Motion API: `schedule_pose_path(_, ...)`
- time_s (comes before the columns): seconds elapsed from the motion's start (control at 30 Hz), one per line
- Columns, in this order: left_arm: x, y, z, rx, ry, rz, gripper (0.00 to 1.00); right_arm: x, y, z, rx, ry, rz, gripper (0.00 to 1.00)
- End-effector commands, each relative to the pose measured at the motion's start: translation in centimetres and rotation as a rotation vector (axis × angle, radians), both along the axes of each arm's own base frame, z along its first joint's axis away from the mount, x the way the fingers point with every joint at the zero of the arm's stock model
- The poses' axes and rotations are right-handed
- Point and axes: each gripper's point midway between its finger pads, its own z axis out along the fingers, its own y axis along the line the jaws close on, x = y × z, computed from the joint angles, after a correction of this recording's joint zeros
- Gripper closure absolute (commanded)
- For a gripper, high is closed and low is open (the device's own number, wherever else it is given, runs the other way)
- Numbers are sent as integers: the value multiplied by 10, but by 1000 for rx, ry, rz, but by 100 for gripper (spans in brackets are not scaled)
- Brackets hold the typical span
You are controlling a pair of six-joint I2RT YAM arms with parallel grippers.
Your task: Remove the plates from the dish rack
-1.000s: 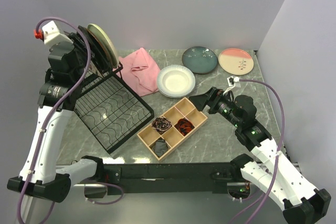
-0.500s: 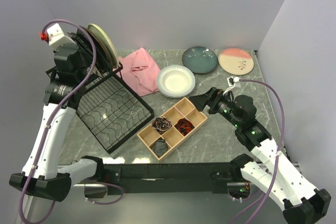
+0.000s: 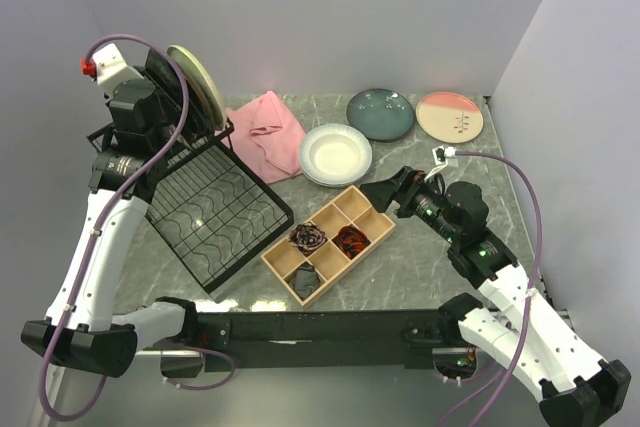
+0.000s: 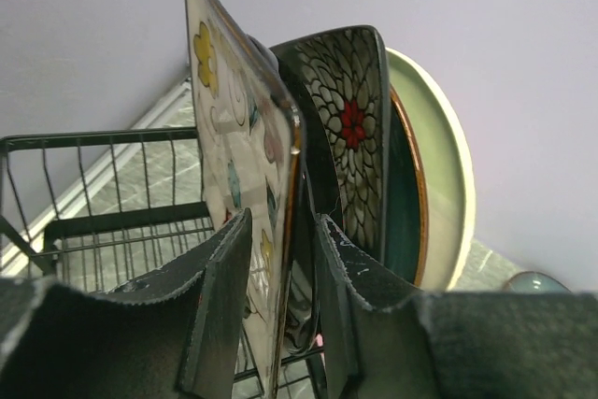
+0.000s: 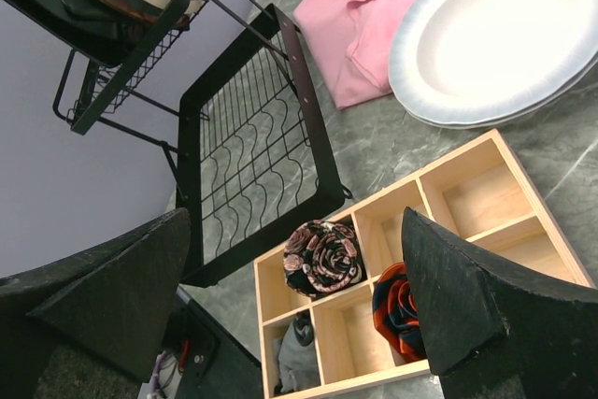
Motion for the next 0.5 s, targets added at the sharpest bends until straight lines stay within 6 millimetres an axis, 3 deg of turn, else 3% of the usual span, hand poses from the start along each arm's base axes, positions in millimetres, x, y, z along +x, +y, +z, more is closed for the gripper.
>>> schedule_pose_path(0.0,-6,11,23,22,-49,44,62,0,0,20,18,-59,-5,0)
schedule_pose_path(0.47,-2,6,41,46,-78,-1,60,-2,2,22,18,-59,8,0)
